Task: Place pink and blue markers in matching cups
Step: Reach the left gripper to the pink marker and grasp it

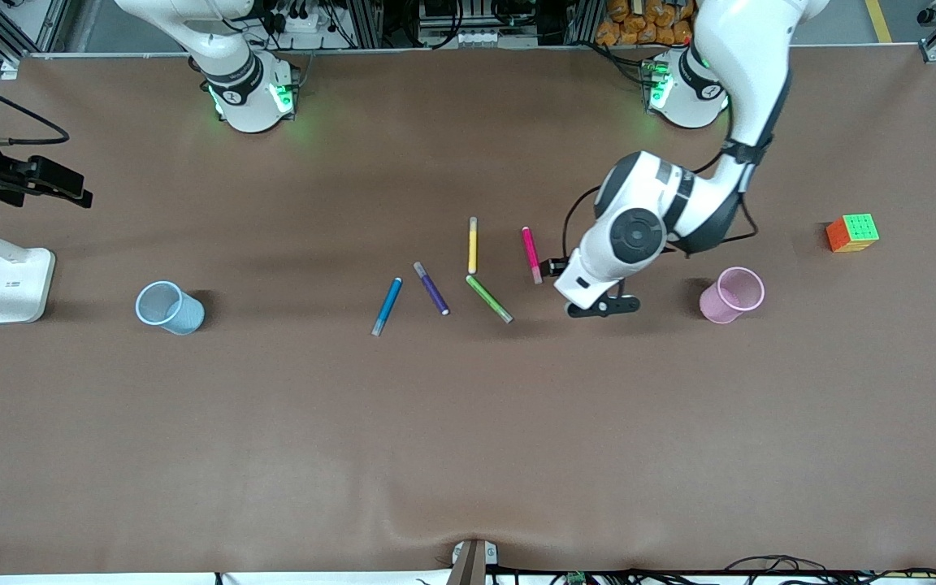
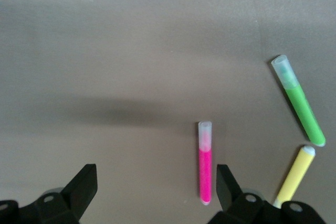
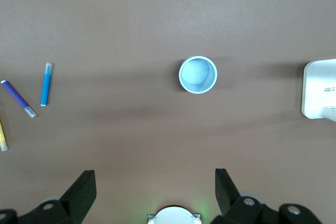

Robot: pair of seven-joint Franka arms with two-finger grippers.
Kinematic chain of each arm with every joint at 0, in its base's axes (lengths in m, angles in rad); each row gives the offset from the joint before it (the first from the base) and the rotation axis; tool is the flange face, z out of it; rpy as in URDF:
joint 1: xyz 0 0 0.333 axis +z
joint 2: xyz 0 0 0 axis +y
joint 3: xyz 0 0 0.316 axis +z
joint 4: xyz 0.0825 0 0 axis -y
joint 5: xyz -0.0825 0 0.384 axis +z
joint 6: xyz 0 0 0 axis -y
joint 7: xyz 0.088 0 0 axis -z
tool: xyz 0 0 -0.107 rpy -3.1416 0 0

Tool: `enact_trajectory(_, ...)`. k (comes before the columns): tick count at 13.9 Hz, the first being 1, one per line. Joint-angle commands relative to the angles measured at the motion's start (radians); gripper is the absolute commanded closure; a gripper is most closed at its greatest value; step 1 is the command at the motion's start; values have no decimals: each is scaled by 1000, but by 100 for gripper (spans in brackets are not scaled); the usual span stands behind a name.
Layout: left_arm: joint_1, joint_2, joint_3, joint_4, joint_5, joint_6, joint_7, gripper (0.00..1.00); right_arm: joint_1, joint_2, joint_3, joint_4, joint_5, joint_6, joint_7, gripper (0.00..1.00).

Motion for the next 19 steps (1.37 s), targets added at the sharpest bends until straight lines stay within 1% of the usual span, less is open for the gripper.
enact_trajectory(1, -61, 42, 8, -31, -5, 105, -83, 0, 2, 1, -1, 2, 8, -3, 9, 0)
enact_trajectory(3, -69, 58, 7, -29, -2, 128, -97, 0, 3, 1, -1, 2, 8, -3, 9, 0)
enact_trajectory(4, -76, 62, 7, -27, -2, 136, -103, 3, 2, 1, -1, 2, 8, -3, 9, 0)
enact_trajectory(5, -90, 73, 8, -27, -3, 140, -121, 10, 3, 2, -1, 2, 8, -3, 9, 0)
enact_trajectory(6, -93, 85, 8, -29, -2, 160, -132, 19, 3, 5, -1, 2, 8, -3, 9, 0)
enact_trajectory(7, -92, 106, 8, -29, 0, 183, -134, 23, 3, 5, -1, 2, 8, -3, 9, 0)
enact_trajectory(10, -95, 127, 7, -27, -2, 217, -151, 26, 3, 5, -1, 3, 8, 2, 9, 0)
enact_trajectory(12, -95, 131, 7, -27, -2, 217, -152, 31, 3, 5, 1, 5, 8, 2, 9, 0)
enact_trajectory(15, -106, 131, 7, -23, -2, 217, -152, 47, 3, 2, 2, 14, 13, 3, 11, 0)
enact_trajectory(18, -106, 133, 7, -23, -2, 217, -152, 67, 3, 1, 2, 22, 31, 3, 9, 0)
enact_trajectory(19, -106, 133, 7, -26, -2, 217, -152, 78, 6, 1, 4, 26, 31, 3, 9, 0)
